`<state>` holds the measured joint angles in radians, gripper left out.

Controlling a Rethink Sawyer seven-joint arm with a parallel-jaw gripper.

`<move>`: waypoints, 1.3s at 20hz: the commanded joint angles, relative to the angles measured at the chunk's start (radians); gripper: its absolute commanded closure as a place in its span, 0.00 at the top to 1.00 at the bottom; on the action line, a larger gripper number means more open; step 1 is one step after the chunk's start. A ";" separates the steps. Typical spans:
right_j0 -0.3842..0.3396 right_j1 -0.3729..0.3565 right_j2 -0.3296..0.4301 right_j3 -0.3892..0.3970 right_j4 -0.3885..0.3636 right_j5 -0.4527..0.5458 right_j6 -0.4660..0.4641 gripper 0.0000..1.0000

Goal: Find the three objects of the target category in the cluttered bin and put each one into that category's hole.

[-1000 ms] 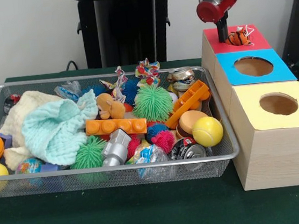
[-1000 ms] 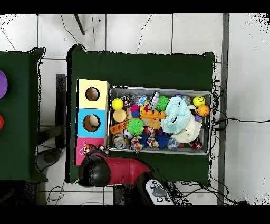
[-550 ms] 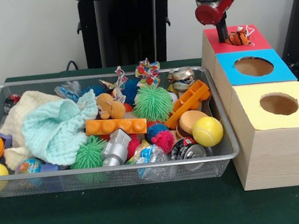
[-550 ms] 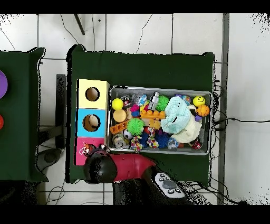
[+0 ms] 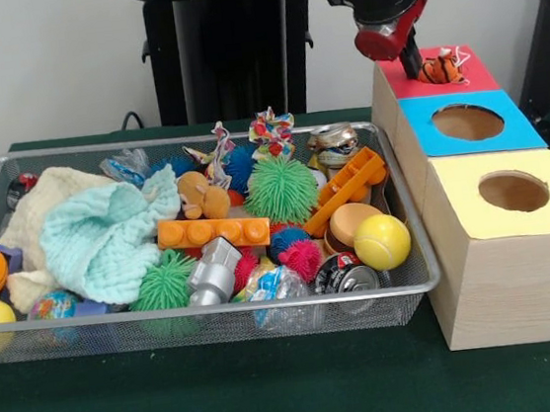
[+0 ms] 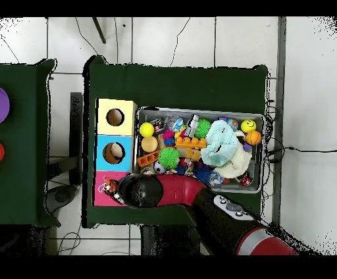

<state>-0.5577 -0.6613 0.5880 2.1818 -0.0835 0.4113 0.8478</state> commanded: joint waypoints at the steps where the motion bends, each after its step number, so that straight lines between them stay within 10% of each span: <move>1: 0.070 0.608 0.112 -0.222 -0.283 -0.431 -0.088 0.00; 15: 0.187 0.579 0.040 -0.299 -0.503 -0.568 0.176 0.00; 20: 0.213 0.504 0.004 -0.262 -0.449 -0.521 0.242 0.00; 26: 0.364 0.190 -0.191 -0.112 -0.216 -0.460 0.385 0.00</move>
<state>-0.3844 -0.5556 0.4921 2.1838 -0.4258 -0.1358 0.9333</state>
